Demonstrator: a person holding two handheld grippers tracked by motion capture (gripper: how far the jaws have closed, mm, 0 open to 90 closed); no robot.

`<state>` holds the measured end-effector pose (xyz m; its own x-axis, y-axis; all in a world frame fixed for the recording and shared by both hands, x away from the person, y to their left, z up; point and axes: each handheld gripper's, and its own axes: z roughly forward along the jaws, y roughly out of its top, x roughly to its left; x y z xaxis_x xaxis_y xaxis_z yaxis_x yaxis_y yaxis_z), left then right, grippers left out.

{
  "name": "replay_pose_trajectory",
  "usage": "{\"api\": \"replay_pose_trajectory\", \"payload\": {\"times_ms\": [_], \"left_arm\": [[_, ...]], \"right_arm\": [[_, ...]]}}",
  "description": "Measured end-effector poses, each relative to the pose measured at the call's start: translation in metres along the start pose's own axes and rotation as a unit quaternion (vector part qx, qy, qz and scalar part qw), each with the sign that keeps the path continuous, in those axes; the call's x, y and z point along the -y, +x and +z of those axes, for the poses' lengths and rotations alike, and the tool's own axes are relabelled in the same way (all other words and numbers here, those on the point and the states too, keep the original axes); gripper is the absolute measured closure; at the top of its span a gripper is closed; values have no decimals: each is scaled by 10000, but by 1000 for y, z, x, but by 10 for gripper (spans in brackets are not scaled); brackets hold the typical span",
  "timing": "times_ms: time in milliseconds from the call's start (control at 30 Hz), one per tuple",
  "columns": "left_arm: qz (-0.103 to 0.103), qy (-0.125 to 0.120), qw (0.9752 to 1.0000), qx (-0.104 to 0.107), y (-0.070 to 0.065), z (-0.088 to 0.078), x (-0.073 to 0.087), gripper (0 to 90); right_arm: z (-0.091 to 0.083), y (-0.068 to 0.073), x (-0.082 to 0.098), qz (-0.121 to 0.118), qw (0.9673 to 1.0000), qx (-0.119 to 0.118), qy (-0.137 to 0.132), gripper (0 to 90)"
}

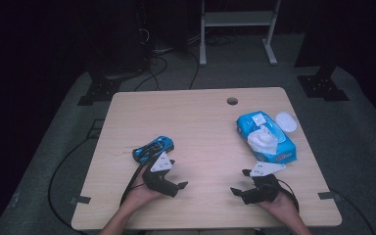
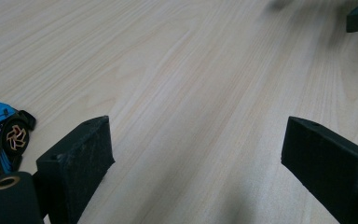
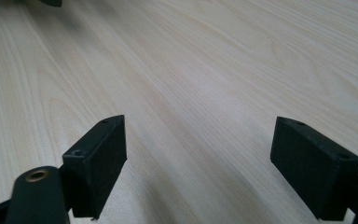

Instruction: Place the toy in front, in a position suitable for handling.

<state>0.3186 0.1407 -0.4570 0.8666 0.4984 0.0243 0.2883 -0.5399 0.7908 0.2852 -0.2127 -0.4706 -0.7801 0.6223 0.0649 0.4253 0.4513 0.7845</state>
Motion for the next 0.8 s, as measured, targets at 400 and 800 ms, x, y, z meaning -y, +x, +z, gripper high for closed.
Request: {"api": "replay_pose_trajectory", "payload": {"times_ms": [400, 800], "left_arm": [[175, -32, 9998, -125, 7, -10, -7, 84], [509, 179, 9980, -323, 40, -30, -15, 84]], "right_arm": [[-6, -4, 1, 96, 9999, 66, -109, 175], [-6, -1, -2, 60, 9999, 78, -93, 175]]}}
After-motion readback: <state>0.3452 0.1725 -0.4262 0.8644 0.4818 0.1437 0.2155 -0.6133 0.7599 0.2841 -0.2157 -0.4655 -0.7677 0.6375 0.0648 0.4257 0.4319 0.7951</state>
